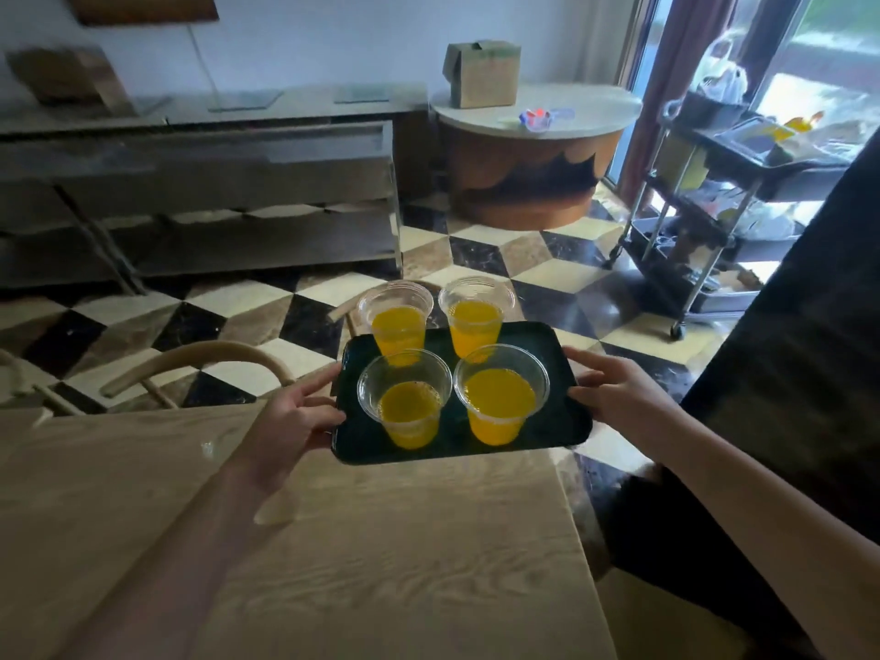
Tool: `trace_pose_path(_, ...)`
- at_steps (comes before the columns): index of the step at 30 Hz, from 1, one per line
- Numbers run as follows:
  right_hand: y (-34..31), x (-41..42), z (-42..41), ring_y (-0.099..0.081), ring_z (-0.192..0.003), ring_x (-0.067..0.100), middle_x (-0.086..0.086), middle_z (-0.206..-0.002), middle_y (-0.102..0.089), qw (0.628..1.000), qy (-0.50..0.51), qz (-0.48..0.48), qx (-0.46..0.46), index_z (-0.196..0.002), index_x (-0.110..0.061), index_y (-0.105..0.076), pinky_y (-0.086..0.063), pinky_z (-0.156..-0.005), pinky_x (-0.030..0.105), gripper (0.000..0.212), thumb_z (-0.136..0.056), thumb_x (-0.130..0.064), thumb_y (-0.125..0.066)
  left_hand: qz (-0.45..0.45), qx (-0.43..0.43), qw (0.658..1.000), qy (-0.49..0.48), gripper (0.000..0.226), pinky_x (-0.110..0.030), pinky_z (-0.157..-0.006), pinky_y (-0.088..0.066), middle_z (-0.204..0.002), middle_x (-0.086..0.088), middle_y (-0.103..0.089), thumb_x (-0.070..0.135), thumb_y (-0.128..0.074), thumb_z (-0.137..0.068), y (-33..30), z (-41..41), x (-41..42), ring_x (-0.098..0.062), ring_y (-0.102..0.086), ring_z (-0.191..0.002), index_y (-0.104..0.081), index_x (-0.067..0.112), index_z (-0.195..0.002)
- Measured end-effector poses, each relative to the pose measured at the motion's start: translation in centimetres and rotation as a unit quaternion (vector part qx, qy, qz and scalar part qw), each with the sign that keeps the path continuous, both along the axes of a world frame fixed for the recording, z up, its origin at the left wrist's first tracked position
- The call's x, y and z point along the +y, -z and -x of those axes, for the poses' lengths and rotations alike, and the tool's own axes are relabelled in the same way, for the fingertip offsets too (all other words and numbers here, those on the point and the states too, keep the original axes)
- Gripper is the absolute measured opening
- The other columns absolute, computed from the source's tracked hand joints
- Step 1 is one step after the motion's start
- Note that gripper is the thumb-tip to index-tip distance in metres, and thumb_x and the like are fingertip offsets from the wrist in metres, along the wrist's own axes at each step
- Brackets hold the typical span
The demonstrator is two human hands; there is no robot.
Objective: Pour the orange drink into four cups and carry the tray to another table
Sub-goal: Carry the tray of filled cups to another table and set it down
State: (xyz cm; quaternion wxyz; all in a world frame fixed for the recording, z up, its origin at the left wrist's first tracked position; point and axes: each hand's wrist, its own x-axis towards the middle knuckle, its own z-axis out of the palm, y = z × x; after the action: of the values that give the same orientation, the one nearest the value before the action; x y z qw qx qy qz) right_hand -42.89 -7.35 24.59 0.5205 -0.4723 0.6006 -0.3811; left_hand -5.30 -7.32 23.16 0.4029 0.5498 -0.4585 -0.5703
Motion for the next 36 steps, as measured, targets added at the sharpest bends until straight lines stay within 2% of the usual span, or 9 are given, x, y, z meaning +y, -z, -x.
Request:
trace_pose_path(2, -1.6, -0.1, 0.1, -0.069, -0.095, 0.042, 0.03, -0.096, -0.068, 1.0, -0.008, 0.013, 0.0, -0.139, -0.014, -0.055, -0.056, -0.092, 0.05, 0.06, -0.091, 0.021, -0.048, 0.016, 0.003, 1.0, -0.002, 0.06, -0.035, -0.073, -0.058, -0.077, -0.007, -0.072, -0.012, -0.052, -0.087, -1.6, 0.1, 0.0, -0.024, -0.072, -0.082, -0.058, 0.026, -0.134)
trace_pose_path(5, -4.3, 0.0, 0.2, -0.073, -0.074, 0.021, 0.011, -0.075, -0.071, 0.999, -0.019, 0.031, -0.025, -0.126, -0.023, -0.059, -0.061, -0.068, 0.028, 0.057, -0.092, 0.021, -0.046, 0.045, 0.011, 0.999, -0.006, 0.058, -0.029, -0.064, -0.059, -0.073, -0.01, -0.068, -0.012, -0.051, -0.087, -4.1, -0.1, 0.1, -0.022, -0.071, -0.075, -0.059, 0.019, -0.136)
trace_pose_path(11, -9.8, 0.0, 0.0, -0.073, -0.08, 0.023, 0.017, -0.089, -0.074, 0.996, -0.03, 0.058, -0.054, -0.112, -0.019, -0.066, -0.062, -0.07, 0.026, 0.051, -0.093, 0.021, -0.043, 0.087, 0.024, 0.996, 0.011, 0.054, -0.032, -0.068, -0.061, -0.104, -0.021, -0.075, -0.012, -0.049, -0.086, -9.1, -0.5, 0.0, -0.035, -0.073, -0.097, -0.066, 0.019, -0.127)
trace_pose_path(17, -14.7, -0.6, -0.6, -0.075, -0.077, 0.025, 0.018, -0.095, -0.076, 0.993, -0.035, 0.064, -0.095, -0.126, -0.005, -0.063, -0.062, -0.063, 0.03, 0.045, -0.093, 0.019, -0.043, 0.127, -0.003, 0.992, 0.006, 0.047, -0.03, -0.053, -0.056, -0.07, -0.011, -0.07, -0.011, -0.044, -0.087, -14.0, -0.5, -0.6, -0.02, -0.067, -0.063, -0.076, 0.017, -0.107)
trace_pose_path(24, -20.5, -1.3, -1.3, -0.07, -0.105, 0.035, 0.021, -0.115, -0.072, 0.989, -0.021, 0.1, -0.111, -0.125, -0.002, -0.064, -0.062, -0.079, 0.037, 0.041, -0.094, 0.017, -0.044, 0.162, -0.01, 0.987, 0.005, 0.051, -0.029, -0.058, -0.055, -0.097, -0.019, -0.067, -0.006, -0.045, -0.081, -20.0, -0.5, -1.0, -0.03, -0.058, -0.079, -0.083, 0.025, -0.095)
trace_pose_path(29, -24.3, -1.7, -1.2, -0.065, -0.114, 0.036, 0.016, -0.127, -0.067, 0.98, -0.035, 0.13, -0.146, -0.129, -0.004, -0.062, -0.057, -0.091, 0.048, 0.047, -0.092, 0.019, -0.044, 0.159, 0.014, 0.987, -0.021, 0.049, -0.05, -0.092, -0.056, -0.114, -0.017, -0.074, -0.003, -0.054, -0.069, -24.0, -1.3, -1.6, -0.037, -0.065, -0.115, -0.078, 0.015, -0.108)
trace_pose_path(31, -25.8, -1.2, -1.5, -0.071, -0.104, 0.034, 0.016, -0.117, -0.073, 0.977, -0.059, 0.143, -0.148, -0.12, -0.005, -0.067, -0.062, -0.08, 0.043, 0.047, -0.092, 0.02, -0.039, 0.167, 0.024, 0.985, -0.027, 0.043, -0.05, -0.095, -0.054, -0.109, -0.013, -0.077, -0.004, -0.053, -0.075, -25.6, -1.3, -1.4, -0.034, -0.065, -0.114, -0.08, 0.014, -0.102)
trace_pose_path(34, -28.1, -0.6, -1.7, -0.075, -0.089, 0.035, 0.02, -0.109, -0.073, 0.973, -0.053, 0.148, -0.167, -0.111, -0.003, -0.067, -0.063, -0.061, 0.04, 0.041, -0.094, 0.02, -0.038, 0.192, 0.055, 0.979, -0.039, 0.043, -0.039, -0.078, -0.057, -0.092, -0.009, -0.079, -0.01, -0.047, -0.088, -28.2, -0.7, -0.3, -0.025, -0.071, -0.094, -0.083, 0.013, -0.084)
trace_pose_path(36, -29.5, -0.2, -1.7, -0.073, -0.086, 0.037, 0.024, -0.11, -0.069, 0.973, -0.051, 0.137, -0.178, -0.109, -0.002, -0.065, -0.061, -0.051, 0.04, 0.038, -0.095, 0.019, -0.037, 0.196, 0.056, 0.978, -0.051, 0.038, -0.036, -0.072, -0.06, -0.101, -0.013, -0.075, -0.01, -0.047, -0.09, -29.6, -0.7, 0.2, -0.025, -0.071, -0.093, -0.076, 0.009, -0.106)
